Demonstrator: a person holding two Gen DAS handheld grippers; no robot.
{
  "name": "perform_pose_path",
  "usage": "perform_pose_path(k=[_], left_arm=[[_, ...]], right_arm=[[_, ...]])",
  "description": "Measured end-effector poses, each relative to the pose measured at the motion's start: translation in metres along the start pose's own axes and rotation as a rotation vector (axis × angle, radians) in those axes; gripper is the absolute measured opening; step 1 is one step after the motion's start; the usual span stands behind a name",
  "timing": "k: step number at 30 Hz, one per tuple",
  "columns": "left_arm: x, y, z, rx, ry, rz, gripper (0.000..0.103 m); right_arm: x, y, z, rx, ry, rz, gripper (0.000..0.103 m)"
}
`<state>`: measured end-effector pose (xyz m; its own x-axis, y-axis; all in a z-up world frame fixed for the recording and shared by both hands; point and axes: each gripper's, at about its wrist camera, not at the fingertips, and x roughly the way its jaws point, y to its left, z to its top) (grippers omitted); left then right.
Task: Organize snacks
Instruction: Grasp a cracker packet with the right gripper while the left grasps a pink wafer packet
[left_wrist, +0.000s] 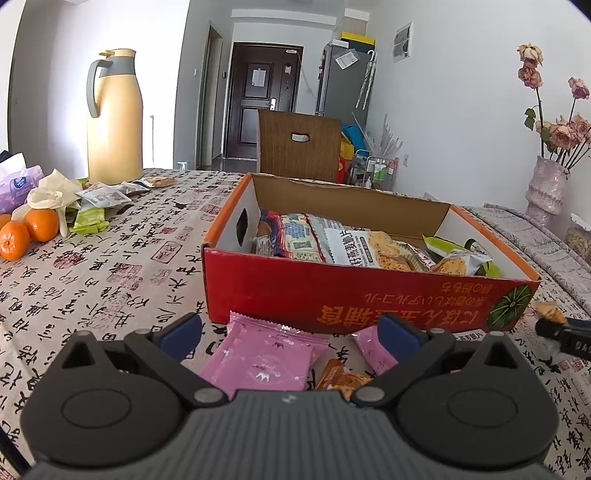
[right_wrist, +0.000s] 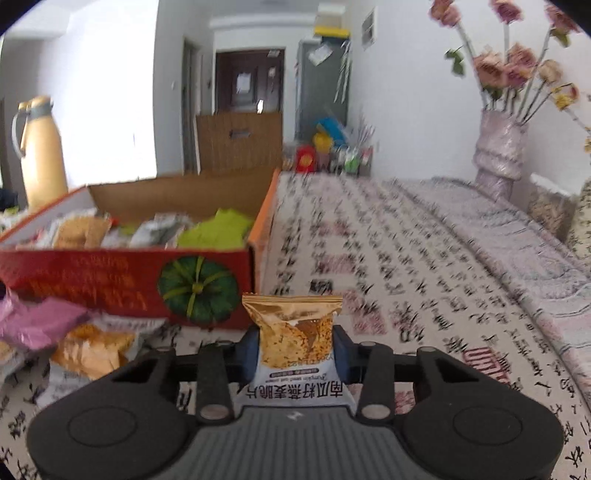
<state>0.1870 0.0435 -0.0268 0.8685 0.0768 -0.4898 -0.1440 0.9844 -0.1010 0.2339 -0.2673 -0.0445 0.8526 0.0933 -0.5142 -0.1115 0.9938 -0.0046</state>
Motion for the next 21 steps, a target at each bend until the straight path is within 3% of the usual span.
perform_pose_path(k=[5, 9, 16, 21], left_arm=[[-0.003, 0.004, 0.007, -0.007, 0.044, 0.026, 0.103], [-0.002, 0.006, 0.012, 0.044, 0.081, 0.049, 0.103], [0.026, 0.010, 0.009, 0.115, 0.221, 0.091, 0.103], [0.036, 0.012, 0.005, 0.106, 0.257, 0.102, 0.102]], right_arm=[[-0.005, -0.005, 0.002, 0.022, -0.030, 0.006, 0.039], [-0.007, -0.007, 0.001, 0.030, -0.044, 0.017, 0.039], [-0.012, -0.010, -0.001, 0.050, -0.073, 0.031, 0.039], [-0.013, -0.011, -0.001, 0.054, -0.081, 0.040, 0.039]])
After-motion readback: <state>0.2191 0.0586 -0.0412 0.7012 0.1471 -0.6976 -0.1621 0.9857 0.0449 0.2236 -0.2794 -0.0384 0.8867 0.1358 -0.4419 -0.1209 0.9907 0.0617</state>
